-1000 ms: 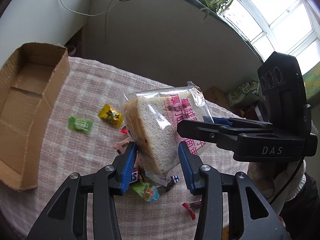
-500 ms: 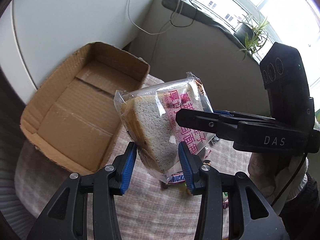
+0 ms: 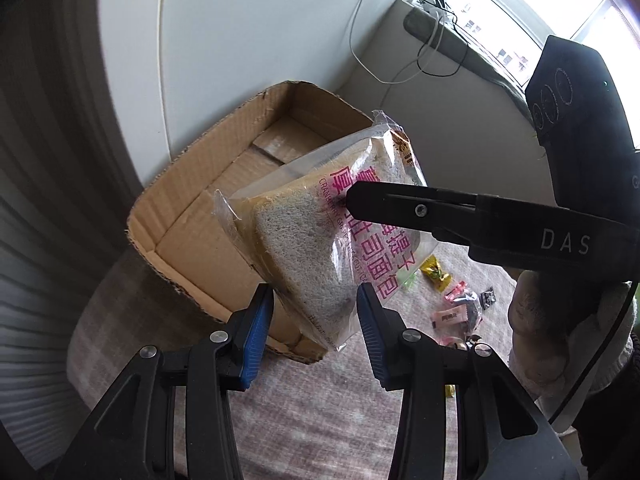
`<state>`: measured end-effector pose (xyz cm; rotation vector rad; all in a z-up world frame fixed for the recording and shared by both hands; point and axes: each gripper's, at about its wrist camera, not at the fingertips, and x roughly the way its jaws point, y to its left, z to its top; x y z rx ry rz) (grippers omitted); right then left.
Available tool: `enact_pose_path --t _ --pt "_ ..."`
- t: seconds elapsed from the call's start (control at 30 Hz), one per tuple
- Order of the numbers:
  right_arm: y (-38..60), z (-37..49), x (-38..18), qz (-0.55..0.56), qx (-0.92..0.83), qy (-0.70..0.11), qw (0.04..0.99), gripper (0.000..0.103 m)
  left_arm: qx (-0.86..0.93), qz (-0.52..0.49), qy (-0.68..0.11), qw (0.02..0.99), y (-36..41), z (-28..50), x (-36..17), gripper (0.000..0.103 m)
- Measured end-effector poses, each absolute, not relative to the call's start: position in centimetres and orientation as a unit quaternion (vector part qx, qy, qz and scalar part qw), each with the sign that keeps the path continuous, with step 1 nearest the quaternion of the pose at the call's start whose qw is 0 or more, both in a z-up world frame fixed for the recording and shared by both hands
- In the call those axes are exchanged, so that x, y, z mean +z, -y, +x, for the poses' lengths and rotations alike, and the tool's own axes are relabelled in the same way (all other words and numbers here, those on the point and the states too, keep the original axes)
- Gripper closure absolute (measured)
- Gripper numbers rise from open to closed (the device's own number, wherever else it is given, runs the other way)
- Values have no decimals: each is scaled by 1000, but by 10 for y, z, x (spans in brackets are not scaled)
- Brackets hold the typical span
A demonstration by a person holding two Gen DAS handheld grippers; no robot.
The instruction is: Organize snacks
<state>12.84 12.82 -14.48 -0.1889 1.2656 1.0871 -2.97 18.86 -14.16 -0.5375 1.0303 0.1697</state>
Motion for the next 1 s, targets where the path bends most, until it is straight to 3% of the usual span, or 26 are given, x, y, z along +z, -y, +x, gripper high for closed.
enact_pose_path --t 0.13,0.23,0.77,1.0 --pt "-140 128 -148 -99 481 -561 666 36 93 -254 -486 831 -197 -31 -145 63" --pt "-144 128 -150 -106 472 -561 672 36 101 -254 -486 830 -203 -30 -147 72" --pt "-111 134 -135 -100 447 -552 697 36 116 -251 -476 835 -211 -34 -142 72" --pt "-61 133 -119 -101 414 -544 723 36 91 -231 -476 844 -190 -29 -133 66"
